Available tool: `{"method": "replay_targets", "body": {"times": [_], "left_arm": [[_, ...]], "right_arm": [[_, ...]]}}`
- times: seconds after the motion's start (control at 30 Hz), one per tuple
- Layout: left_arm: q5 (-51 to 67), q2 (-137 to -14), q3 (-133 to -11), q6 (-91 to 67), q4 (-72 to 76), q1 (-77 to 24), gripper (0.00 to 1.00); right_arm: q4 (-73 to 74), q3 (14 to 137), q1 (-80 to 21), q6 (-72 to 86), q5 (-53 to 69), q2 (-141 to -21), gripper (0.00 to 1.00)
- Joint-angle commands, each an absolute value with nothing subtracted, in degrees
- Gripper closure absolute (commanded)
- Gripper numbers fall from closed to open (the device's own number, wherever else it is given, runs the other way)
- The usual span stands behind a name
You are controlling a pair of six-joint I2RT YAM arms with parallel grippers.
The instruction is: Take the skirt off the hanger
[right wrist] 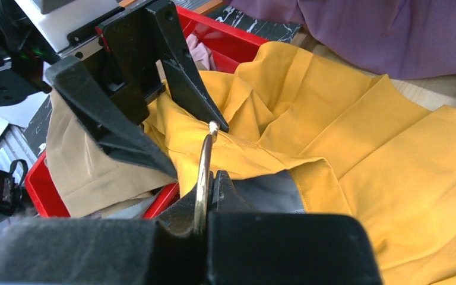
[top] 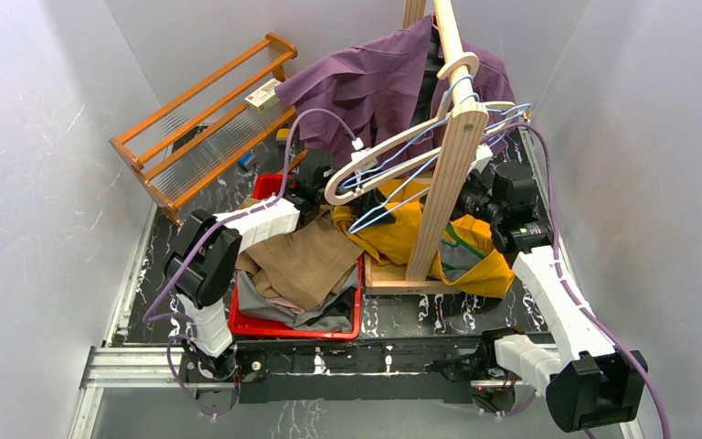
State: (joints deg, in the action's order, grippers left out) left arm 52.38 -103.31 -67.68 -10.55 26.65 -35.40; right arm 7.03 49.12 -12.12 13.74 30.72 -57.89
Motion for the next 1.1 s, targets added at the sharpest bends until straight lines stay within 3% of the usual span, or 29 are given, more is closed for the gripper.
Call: {"method": "replay_targets", "body": {"times": [0.0,0.27,0.33,0.37,0.53,0.67,0.83,1.07], "left_arm": [[54.5,-103.6,-65.1,-11.9,39.9,-36.0,0.49],[49.9,-101.2,-65.0,-5.4,36.8,-37.2,0.89],[47.0,-99.8,-64.5,-3.3,35.6,-37.2,0.98],[45.0,-99.3,-64.3,-2.5,35.2,-37.2,1.0],[34.7,-97.1,-63.4,0.1,33.0,-37.2,1.0],[31.2,-95.4,-62.0,0.8,33.3,-37.2,1.0],[32.3,-94.9,-62.2,-0.2,32.8,-37.2,1.0],[34.1,-93.2,-62.6,-2.2,31.4,-37.2,1.0]], "right_arm": [[5.6,53.8,-12.1,14.8,34.7,-57.6,1.0],[9.4,54.3,-12.1,15.2,31.4,-56.4,0.93],[11.7,54.5,-12.1,15.1,27.6,-55.6,0.81],[13.8,55.0,-12.1,15.4,24.3,-55.4,0.7],[29.0,57.7,-12.1,20.9,7.4,-55.3,0.26],[34.0,54.9,-12.1,21.7,1.1,-52.5,0.07],[35.8,54.0,-11.0,24.0,-8.0,-50.5,0.02],[34.9,55.5,4.6,24.2,-3.0,-54.5,0.02]]}}
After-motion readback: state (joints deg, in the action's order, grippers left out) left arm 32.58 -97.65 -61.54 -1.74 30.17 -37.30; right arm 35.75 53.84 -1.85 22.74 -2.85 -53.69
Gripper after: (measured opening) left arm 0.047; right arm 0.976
